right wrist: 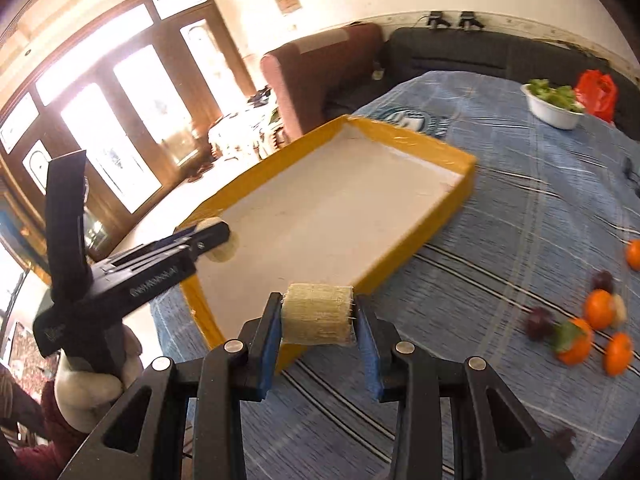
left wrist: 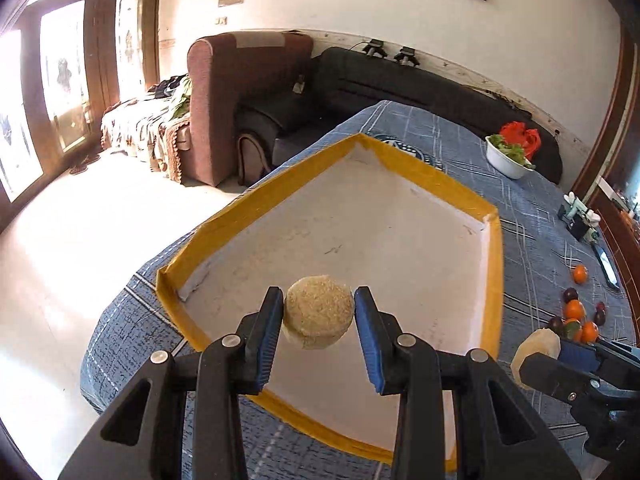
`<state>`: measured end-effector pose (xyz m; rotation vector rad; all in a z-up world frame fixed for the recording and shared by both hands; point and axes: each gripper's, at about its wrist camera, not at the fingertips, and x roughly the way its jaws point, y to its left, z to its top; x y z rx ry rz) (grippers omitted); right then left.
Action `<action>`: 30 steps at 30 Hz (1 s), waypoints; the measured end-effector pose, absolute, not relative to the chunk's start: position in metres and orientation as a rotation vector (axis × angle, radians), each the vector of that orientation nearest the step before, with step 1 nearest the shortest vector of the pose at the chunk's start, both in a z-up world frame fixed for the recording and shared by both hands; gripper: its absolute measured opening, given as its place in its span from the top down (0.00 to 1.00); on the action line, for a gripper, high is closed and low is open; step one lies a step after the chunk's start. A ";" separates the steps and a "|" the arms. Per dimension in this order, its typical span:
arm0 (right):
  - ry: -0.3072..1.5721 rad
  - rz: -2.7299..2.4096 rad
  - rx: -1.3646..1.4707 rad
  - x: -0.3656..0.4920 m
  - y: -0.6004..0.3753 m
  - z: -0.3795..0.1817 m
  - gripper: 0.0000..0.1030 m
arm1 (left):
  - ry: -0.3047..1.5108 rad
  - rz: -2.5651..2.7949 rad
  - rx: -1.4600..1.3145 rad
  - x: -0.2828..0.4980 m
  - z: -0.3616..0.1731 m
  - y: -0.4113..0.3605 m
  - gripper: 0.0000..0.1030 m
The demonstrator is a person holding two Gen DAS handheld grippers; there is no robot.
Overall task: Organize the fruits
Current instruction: 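Carry both beige pieces over the yellow tray and open both tools to drop them, then return to the fruit and grasp a dark plum with each tool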
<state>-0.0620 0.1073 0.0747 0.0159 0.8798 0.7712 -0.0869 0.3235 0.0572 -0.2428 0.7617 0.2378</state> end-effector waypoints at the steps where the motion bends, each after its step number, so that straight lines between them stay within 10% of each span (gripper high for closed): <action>1: 0.886 0.783 0.004 -0.061 0.119 0.072 0.62 | 0.768 0.241 -0.255 -0.086 0.054 0.328 0.65; 30: 0.951 0.682 -0.300 -0.066 0.158 0.044 0.45 | 0.647 0.202 -0.337 -0.127 0.088 0.330 0.34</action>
